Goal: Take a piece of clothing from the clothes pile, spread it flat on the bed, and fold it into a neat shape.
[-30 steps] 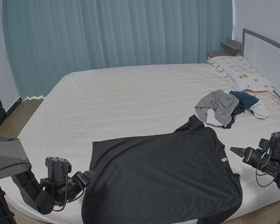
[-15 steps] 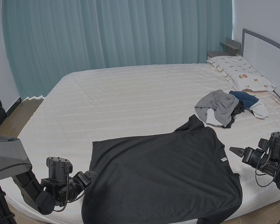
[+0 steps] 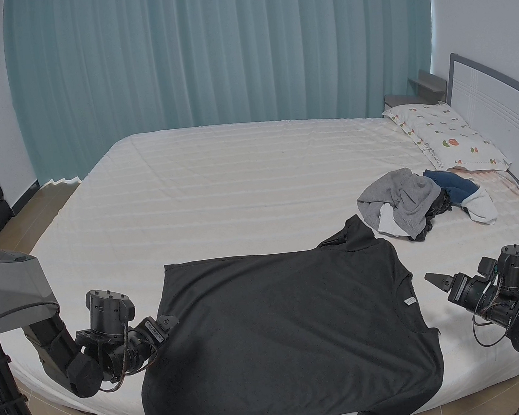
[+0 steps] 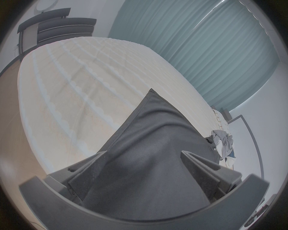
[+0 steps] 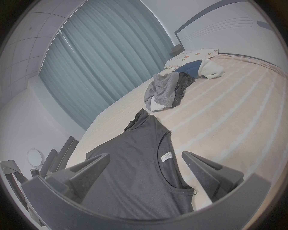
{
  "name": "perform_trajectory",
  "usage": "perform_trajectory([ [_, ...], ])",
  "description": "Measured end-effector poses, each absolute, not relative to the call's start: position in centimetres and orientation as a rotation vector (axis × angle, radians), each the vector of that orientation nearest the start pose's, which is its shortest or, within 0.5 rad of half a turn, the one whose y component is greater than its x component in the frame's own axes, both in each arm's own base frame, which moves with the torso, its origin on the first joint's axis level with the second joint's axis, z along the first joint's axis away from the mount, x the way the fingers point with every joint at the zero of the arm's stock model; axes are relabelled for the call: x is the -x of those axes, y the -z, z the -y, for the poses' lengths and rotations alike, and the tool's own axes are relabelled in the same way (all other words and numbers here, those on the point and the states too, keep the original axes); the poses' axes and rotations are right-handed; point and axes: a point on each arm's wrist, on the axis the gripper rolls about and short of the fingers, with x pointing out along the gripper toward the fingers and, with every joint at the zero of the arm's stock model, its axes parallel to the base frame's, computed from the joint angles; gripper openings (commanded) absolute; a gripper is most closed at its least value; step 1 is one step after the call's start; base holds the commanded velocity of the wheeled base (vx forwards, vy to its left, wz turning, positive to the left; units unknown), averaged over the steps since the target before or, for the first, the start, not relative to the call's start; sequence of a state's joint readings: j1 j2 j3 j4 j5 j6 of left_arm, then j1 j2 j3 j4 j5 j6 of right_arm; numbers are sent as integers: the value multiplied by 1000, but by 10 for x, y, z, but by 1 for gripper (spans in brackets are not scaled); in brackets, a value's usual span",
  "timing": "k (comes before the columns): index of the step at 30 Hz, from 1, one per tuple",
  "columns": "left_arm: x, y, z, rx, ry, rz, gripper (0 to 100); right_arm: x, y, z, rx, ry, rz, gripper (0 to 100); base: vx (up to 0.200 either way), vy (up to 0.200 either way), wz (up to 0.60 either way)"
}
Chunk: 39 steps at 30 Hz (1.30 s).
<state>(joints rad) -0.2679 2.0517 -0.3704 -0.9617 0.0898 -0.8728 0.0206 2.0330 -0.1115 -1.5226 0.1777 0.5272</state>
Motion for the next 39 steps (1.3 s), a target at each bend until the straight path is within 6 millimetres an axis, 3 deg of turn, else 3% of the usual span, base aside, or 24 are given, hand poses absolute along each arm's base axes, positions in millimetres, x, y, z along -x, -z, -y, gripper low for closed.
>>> perform_trajectory([
  [10,-269,-21,71,761,-154,-702,100,-249,-39,-19,-543,-128,-428,100,0,0,0],
  [20,-271,-20,71,767,-152,-700,100,-283,-30,-35,-540,-173,-427,100,20,0,0],
  [39,-273,-12,74,768,-131,-741,100,-386,-18,-61,-632,-144,-507,100,21,0,0],
])
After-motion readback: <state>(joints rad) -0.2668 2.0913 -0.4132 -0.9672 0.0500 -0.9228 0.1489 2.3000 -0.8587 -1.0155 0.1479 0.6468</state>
